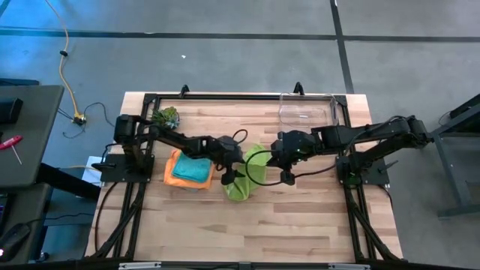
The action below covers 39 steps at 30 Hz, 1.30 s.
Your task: Fold microfiber towels
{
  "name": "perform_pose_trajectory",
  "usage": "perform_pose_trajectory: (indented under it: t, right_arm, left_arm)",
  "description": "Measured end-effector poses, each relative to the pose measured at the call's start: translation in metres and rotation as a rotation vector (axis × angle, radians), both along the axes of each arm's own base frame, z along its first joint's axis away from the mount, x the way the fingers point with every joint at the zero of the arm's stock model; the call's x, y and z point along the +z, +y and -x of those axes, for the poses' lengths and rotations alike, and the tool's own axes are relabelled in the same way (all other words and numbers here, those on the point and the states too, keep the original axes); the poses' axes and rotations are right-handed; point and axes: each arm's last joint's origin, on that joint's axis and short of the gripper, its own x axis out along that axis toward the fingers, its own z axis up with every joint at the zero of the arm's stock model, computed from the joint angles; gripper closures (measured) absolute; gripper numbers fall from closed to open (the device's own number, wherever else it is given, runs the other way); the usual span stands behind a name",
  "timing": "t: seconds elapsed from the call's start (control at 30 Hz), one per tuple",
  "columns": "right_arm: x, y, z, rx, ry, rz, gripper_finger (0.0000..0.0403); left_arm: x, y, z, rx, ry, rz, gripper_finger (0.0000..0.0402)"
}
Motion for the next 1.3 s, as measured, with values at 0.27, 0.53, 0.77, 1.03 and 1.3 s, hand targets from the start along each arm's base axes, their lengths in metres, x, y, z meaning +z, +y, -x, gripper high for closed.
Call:
perform_pose_trajectory:
  t: [0.27, 0.53, 0.77, 1.03, 1.3]
  right_arm:
    - [-0.004, -0.001, 0.005, -0.002, 0.061, 0.011, 0.0403]
    - [-0.003, -0.001, 0.007, 0.007, 0.069, 0.025, 0.0403]
    - [0.019, -0.002, 0.005, 0.013, 0.018, 0.098, 0.0403]
    - [0.034, -0.004, 0.008, -0.018, 0.02, 0.136, 0.0403]
    - [0.054, -0.006, 0.016, -0.062, 0.055, 0.188, 0.0403]
  left_arm:
    - [0.018, -0.003, 0.015, -0.068, 0.083, -0.057, 0.0207]
    - [0.015, -0.006, 0.021, -0.094, 0.159, -0.05, 0.0353]
    - [0.01, -0.01, 0.027, -0.088, 0.246, -0.01, 0.0392]
    - [0.029, -0.012, 0.031, -0.087, 0.205, -0.024, 0.0401]
    - [0.076, -0.004, 0.05, -0.045, 0.106, -0.105, 0.0401]
